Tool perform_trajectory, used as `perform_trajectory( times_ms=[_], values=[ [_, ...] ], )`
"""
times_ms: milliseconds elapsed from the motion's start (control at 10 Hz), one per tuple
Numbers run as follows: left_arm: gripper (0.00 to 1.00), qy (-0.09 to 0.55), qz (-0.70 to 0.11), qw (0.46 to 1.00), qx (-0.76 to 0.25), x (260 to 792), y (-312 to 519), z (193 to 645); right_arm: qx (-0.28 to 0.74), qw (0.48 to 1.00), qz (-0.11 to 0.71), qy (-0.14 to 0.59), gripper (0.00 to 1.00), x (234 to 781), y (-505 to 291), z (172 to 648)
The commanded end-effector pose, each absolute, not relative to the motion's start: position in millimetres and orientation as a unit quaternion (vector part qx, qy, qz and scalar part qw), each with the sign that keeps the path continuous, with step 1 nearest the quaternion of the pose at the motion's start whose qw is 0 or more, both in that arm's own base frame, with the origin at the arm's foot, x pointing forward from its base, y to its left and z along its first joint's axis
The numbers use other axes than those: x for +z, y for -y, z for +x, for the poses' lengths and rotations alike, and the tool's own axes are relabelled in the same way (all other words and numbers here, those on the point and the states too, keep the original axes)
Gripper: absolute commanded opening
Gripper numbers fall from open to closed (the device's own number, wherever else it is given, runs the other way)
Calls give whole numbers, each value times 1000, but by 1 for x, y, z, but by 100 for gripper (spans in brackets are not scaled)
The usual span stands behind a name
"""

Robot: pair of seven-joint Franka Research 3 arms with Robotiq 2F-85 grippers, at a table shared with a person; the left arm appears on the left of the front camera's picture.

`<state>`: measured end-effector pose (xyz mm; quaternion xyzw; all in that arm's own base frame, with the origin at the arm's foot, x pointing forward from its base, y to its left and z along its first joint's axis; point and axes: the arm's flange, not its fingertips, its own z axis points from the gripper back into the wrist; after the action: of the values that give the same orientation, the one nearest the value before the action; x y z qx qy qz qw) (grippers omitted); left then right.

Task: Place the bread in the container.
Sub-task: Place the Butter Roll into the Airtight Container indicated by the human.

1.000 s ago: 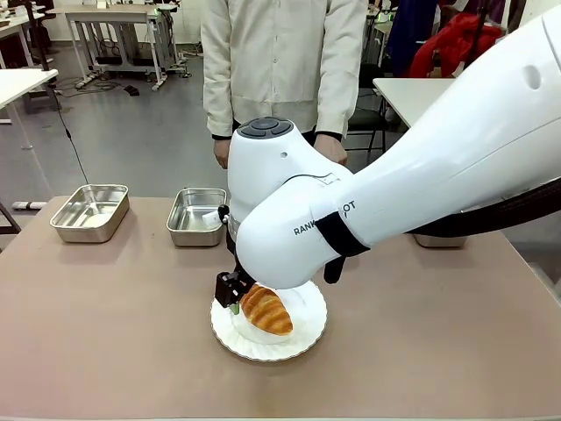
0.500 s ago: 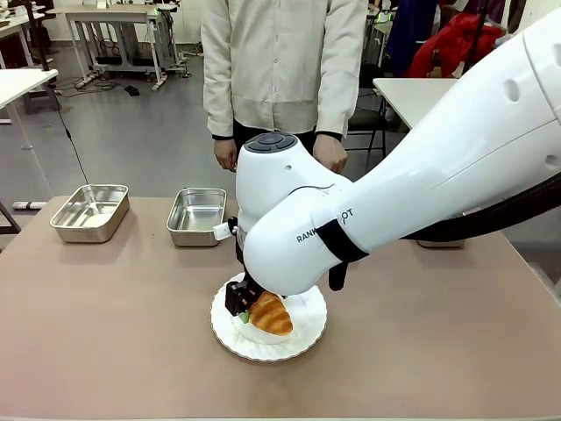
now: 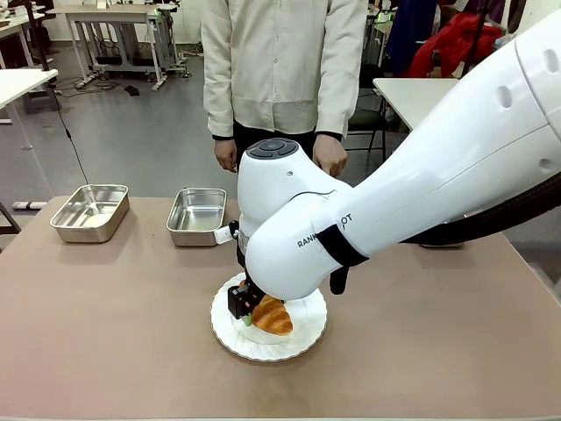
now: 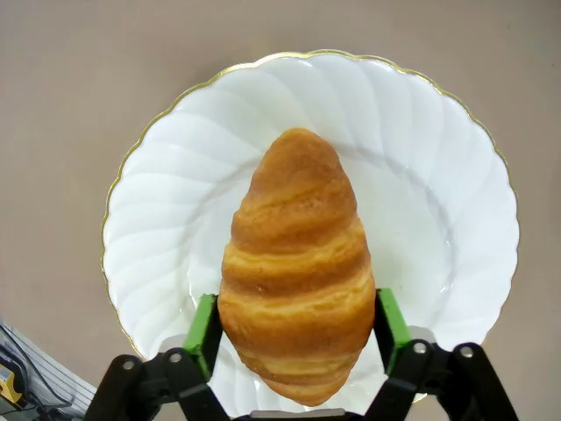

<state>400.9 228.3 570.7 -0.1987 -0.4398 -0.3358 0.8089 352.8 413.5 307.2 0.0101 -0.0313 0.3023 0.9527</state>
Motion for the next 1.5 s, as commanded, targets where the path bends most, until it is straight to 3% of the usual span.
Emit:
perform_trajectory(
  times_ms=[0,100,200,300,400,500,1100,1400],
  values=[
    [100,444,-201,804,-340,572,-229,399,287,956,-7,50,60,304,-418,350],
    [100,444,-201,804,-340,572,-229,399,287,957,-13,48,75,303,-417,351],
    [100,444,-201,804,-340,572,-229,399,287,957,-18,49,40,303,-418,351],
    [100,444,-201,804,-340,572,-229,399,294,955,-8,37,55,303,-418,352],
    [100,444,-201,804,-340,572,-229,399,302,953,9,-1,55,303,-418,351],
    [100,444,-201,804,-340,572,-229,399,301,953,6,33,55,307,-414,352],
    [100,444,-201,804,-340,572,-229,399,300,954,7,29,55,309,-415,353],
    [100,444,-201,804,-340,572,-229,399,239,969,8,57,55,368,-384,386]
  ],
)
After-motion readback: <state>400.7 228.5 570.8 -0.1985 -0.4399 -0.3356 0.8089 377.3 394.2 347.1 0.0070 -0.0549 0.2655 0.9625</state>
